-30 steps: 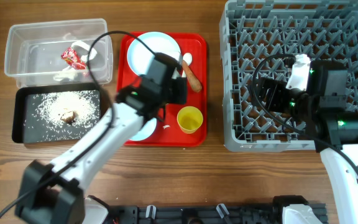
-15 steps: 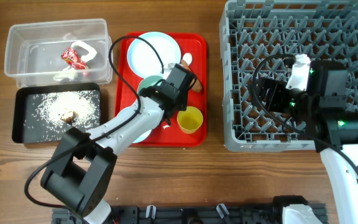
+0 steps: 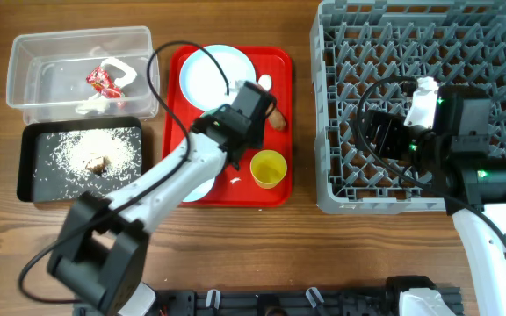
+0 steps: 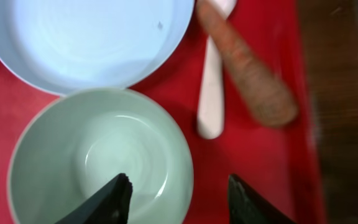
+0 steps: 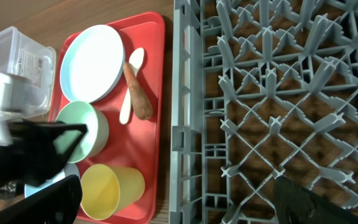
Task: Sort waste into correct bins and load items into the dishwasher rack
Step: 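Grasp the yellow cup with the left gripper and lift it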
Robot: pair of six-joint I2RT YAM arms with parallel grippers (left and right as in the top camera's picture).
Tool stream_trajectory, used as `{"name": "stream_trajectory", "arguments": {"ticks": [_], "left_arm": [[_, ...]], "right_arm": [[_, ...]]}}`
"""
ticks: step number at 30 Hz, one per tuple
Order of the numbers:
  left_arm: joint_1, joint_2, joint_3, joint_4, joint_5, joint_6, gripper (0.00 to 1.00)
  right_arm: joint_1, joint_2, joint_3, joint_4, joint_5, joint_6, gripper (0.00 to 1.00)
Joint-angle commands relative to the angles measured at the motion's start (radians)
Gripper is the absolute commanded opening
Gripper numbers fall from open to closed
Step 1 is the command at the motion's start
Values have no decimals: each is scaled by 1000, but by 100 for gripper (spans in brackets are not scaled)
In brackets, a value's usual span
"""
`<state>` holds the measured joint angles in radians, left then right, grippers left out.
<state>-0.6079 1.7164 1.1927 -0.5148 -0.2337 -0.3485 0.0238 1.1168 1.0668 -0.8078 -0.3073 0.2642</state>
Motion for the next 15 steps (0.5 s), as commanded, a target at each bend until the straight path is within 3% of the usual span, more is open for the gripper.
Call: {"name": "stream_trajectory", "arguments": {"ticks": [1,5,15], "left_arm": [[10,-110,70,-11,198,79,55],[10,-110,70,-83,384,84,57],[3,18,69,-308,396,110,58]], "right_arm": [[7,7,19,0,-15,7,100],[7,7,19,2,-15,8,100],[7,7,19,2,-15,8,100]]}}
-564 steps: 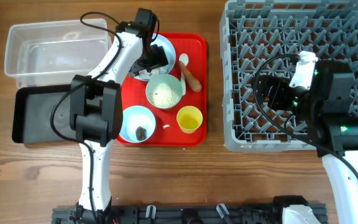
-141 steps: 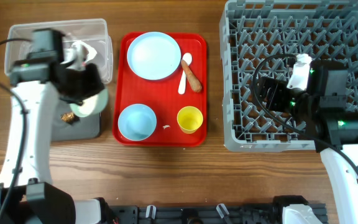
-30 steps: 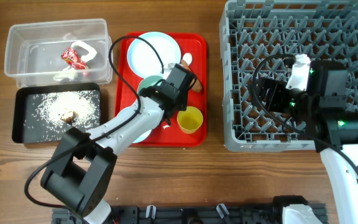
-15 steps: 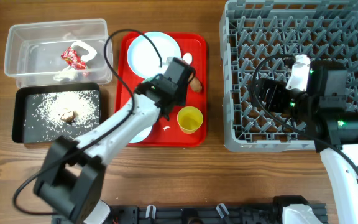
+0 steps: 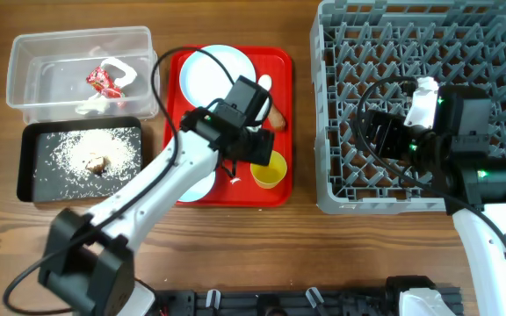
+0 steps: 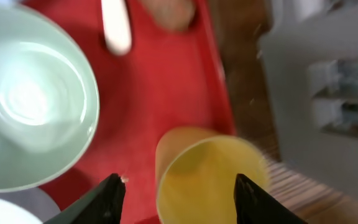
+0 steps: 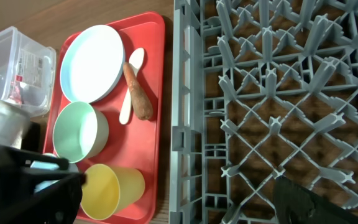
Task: Sort waste into correct bins and load items into the dishwasher rack
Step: 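Grasp the yellow cup with the left gripper and lift it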
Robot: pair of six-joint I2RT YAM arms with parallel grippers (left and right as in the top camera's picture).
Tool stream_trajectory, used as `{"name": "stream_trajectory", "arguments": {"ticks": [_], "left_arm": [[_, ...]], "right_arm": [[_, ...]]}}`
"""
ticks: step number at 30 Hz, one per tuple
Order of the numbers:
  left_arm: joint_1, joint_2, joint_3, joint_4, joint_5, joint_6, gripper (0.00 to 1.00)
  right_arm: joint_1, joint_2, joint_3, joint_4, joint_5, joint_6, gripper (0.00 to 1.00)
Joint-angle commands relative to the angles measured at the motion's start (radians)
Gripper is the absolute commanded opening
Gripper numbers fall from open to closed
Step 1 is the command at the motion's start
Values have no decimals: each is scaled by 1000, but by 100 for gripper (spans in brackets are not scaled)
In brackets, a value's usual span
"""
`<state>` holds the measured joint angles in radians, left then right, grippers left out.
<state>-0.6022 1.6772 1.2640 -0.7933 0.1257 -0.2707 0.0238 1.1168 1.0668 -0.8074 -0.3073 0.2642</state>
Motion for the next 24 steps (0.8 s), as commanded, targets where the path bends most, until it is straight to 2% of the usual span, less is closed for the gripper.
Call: {"name": "stream_trajectory", "arguments": {"ticks": [1,5,6,8,9,10,11,16,21,24], "left_arm": [[-3,70,-2,-36,42,33,58],[-3,113,-2,-42,69,37,56],[-3,126,-2,-42,68,37,51],[-3,142,-2,-41,68,35,29],[-3,148,-2,-41,68,32,15],[-3,148,-2,-41,68,31,7],[-3,148,-2,-38,68,29,4],[-1,136,2,-31,91,27,4],[73,63,26,-25,298,28,4],[164,15,29,18,504,33,4]], "right_arm": [[7,7,19,2,-15,8,99],[7,7,19,2,-15,8,100],[7,7,19,2,-15,8,100],[7,7,19,2,-15,8,100],[7,7,19,2,-15,8,100],[7,7,19,2,-15,9,100],[7,7,19,2,-15,9,100],[7,7,19,3,-18,10,100],[7,7,19,40,-175,-23,100],[7,8,19,89,-307,-53,100]]}}
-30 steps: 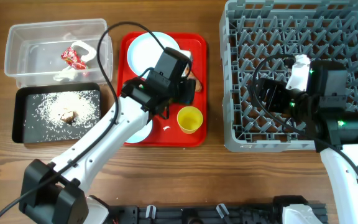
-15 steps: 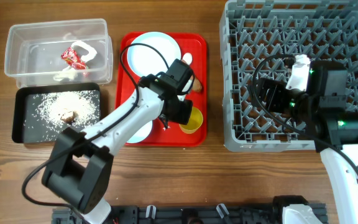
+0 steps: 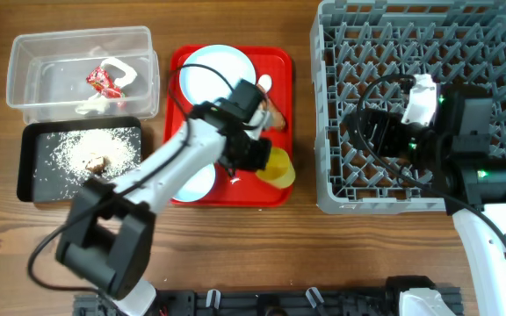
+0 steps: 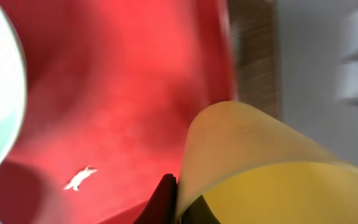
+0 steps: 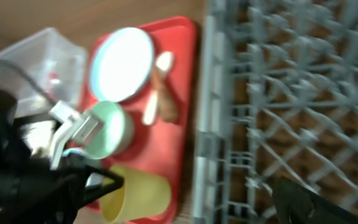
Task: Sort waste into correct bins and load items into the dishwasher rack
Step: 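Grasp the yellow cup with the left gripper and lift it, then hand the yellow cup from the left gripper to the right gripper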
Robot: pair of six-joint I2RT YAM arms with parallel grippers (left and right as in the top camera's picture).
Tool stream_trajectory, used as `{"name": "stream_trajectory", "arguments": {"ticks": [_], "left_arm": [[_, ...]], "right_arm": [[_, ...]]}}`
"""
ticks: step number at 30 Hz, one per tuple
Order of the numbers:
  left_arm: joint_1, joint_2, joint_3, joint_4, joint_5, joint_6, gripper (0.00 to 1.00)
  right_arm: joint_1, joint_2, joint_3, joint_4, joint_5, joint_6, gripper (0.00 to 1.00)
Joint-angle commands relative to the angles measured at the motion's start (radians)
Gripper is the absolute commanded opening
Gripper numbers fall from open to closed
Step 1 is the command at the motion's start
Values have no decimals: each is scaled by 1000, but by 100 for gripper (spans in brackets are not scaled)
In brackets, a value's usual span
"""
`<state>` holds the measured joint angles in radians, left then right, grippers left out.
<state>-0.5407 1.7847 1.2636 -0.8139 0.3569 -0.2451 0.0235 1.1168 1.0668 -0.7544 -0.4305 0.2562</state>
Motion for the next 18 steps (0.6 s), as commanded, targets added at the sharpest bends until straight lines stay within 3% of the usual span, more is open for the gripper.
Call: {"name": "stream_trajectory", "arguments": {"ticks": [1,8,18], "left_arm": [[136,-106,29,55,348,7,4],[338,-131,29,190,846,31,4],[386,-131,29,259,1132,29,4]], "right_arm": [[7,8,19,53,-221,-48,100],[38,21,19,158,-466,-138,100],[146,138,19,418,-707,-137,100]]}}
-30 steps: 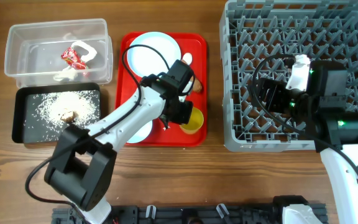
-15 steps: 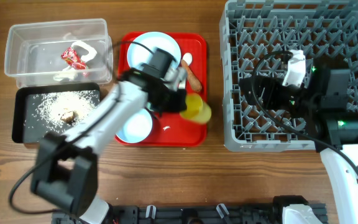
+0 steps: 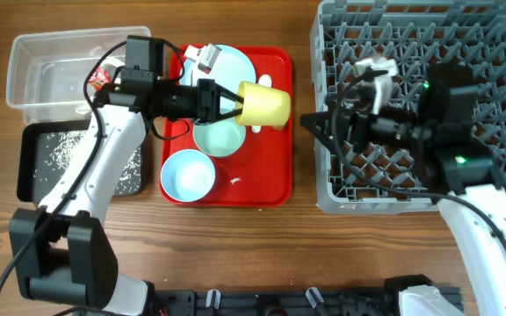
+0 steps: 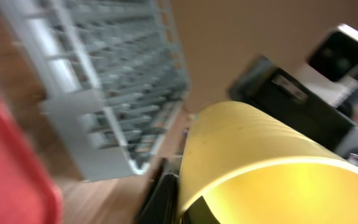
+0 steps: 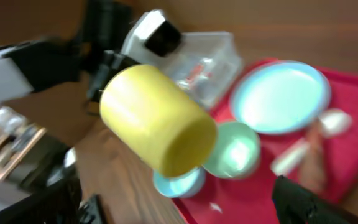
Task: Sort waste into correct bins and load items into the dishwasher rack
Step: 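Hand the yellow cup from the left gripper to the right gripper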
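Note:
My left gripper (image 3: 238, 104) is shut on the rim of the yellow cup (image 3: 265, 104), holding it on its side in the air above the red tray (image 3: 275, 180), base pointing right. In the left wrist view the cup (image 4: 260, 149) fills the frame, one finger (image 4: 164, 198) outside its wall. My right gripper (image 3: 316, 130) stands open at the left edge of the grey dish rack (image 3: 490, 35), facing the cup (image 5: 157, 121) with nothing between its fingers (image 5: 303, 199).
On the tray lie a green bowl (image 3: 219, 137), a small blue bowl (image 3: 189, 175), a pale plate (image 3: 235, 63) and a white spoon (image 5: 319, 127). A clear bin (image 3: 51, 57) and a black tray with rice (image 3: 51, 154) sit at the left.
The cup was low at the tray's front right with my left gripper shut on its rim; now it hangs sideways above the tray's middle. My right gripper has moved left to the rack's edge.
My left gripper was open over the green bowl, then open above the yellow cup. Then it was shut on the cup's rim on the tray. Now the cup is lifted off the tray and the right gripper faces it.

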Robot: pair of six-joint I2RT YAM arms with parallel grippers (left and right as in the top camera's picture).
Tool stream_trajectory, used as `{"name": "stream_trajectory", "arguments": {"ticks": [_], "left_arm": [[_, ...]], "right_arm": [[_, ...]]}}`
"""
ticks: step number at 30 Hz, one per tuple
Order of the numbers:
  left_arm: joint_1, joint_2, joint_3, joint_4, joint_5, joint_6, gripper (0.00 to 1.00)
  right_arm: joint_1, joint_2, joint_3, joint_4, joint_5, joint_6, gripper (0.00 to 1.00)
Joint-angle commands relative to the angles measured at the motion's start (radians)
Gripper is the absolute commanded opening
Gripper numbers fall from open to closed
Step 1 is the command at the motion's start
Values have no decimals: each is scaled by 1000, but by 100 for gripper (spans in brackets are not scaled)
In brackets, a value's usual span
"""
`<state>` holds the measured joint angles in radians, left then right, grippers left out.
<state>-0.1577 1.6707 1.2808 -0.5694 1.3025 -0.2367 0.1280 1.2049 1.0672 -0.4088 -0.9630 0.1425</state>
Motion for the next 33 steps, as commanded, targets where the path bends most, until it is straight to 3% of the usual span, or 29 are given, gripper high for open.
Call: {"name": "stream_trajectory", "arguments": {"ticks": [1,13,24,33], "left_arm": [[3,-17,12,17,195,21,4],[3,-17,12,18,274,21,4],[3,-17,12,37,274,21,4],[-3,-16,12,39,272,21,4]], "right_arm": [[52,66,18,105,-202,-22,100],[111,177,18,303,-277,35,95],[134,177,18,394,-347,51,73],[184,177,18,426,-336,52,67]]}}
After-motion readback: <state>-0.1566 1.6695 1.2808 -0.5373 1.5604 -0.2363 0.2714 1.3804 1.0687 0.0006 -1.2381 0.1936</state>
